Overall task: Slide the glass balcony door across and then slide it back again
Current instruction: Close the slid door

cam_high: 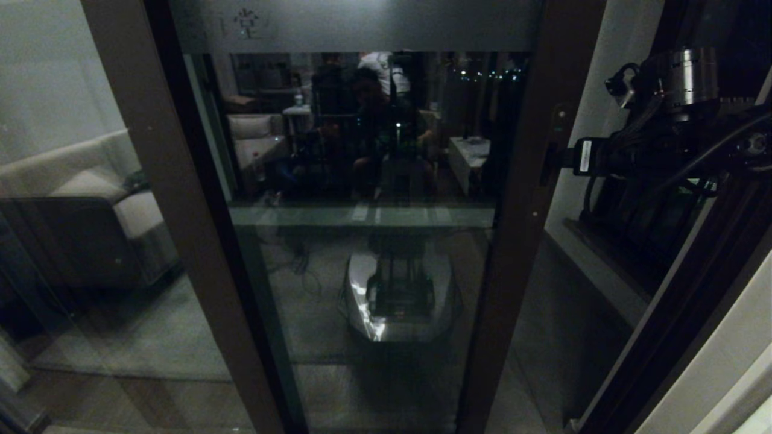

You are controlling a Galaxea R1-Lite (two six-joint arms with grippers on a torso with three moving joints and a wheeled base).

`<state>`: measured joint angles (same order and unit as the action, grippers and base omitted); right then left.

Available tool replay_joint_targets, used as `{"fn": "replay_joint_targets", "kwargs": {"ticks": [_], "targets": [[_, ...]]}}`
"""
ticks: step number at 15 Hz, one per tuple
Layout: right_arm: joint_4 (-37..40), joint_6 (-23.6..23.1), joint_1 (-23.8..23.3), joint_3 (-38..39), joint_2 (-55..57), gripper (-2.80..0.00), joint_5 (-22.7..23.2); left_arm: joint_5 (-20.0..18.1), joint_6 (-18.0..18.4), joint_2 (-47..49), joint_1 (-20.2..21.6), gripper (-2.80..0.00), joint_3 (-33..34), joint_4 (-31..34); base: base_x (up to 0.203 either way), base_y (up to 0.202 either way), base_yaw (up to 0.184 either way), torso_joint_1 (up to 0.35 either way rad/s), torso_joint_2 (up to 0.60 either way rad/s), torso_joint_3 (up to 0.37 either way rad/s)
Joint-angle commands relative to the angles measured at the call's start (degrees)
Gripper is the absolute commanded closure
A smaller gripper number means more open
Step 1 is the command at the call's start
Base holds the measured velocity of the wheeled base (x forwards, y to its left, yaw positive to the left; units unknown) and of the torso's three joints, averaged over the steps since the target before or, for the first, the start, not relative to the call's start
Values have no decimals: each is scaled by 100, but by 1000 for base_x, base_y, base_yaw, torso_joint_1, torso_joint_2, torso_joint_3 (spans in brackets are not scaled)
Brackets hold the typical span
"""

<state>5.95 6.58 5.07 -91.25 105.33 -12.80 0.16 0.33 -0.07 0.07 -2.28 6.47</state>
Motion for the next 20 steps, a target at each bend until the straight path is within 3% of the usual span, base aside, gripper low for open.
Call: {"fn": "replay_joint_targets", "kwargs": {"ticks": [1, 20], "targets": [[3, -8, -103, 73, -136, -280, 59, 2, 2, -1, 1, 0, -1, 3, 0, 0, 0, 0, 0, 0], [-170, -166, -1025, 733, -561, -280, 436, 2, 2, -1, 1, 0, -1, 3, 0, 0, 0, 0, 0, 0]]}}
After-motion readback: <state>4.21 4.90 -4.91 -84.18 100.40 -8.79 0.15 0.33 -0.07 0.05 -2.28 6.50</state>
